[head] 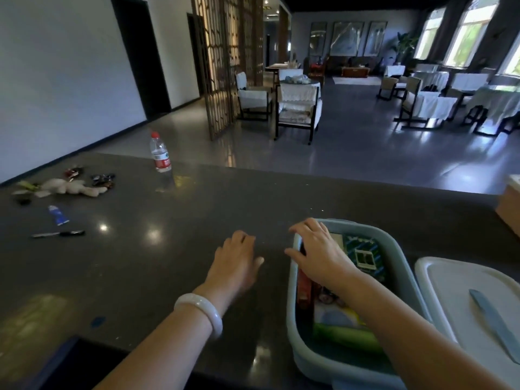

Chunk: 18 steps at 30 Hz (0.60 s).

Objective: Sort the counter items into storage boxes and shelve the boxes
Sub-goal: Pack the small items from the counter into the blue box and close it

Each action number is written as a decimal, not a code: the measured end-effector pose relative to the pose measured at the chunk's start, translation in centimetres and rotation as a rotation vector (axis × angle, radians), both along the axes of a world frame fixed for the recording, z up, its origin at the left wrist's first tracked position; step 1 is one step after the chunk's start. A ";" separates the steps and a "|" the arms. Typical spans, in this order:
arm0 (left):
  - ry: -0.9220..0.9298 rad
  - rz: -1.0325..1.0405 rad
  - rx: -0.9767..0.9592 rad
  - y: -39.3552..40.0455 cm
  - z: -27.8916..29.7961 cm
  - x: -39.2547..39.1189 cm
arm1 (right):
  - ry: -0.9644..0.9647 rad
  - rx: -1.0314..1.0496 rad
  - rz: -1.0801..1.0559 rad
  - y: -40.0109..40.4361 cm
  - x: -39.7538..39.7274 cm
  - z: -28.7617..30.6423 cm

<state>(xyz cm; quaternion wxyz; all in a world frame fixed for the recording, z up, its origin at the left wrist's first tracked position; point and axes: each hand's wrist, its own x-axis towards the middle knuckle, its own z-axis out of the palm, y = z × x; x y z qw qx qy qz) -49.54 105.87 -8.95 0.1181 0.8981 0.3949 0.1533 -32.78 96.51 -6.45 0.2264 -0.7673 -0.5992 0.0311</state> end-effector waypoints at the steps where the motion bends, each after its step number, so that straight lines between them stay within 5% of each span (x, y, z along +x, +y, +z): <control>1: 0.061 0.030 0.025 0.7 0.1 -1.2 | -0.004 -0.032 0.048 1.3 -0.9 0.2; 8: 0.345 0.258 0.136 4.8 0.0 -12.2 | -0.088 -0.294 0.411 10.4 -9.5 0.3; 18: 0.447 0.490 0.113 14.1 -0.4 -25.1 | -0.135 -0.353 0.624 23.6 -22.4 0.6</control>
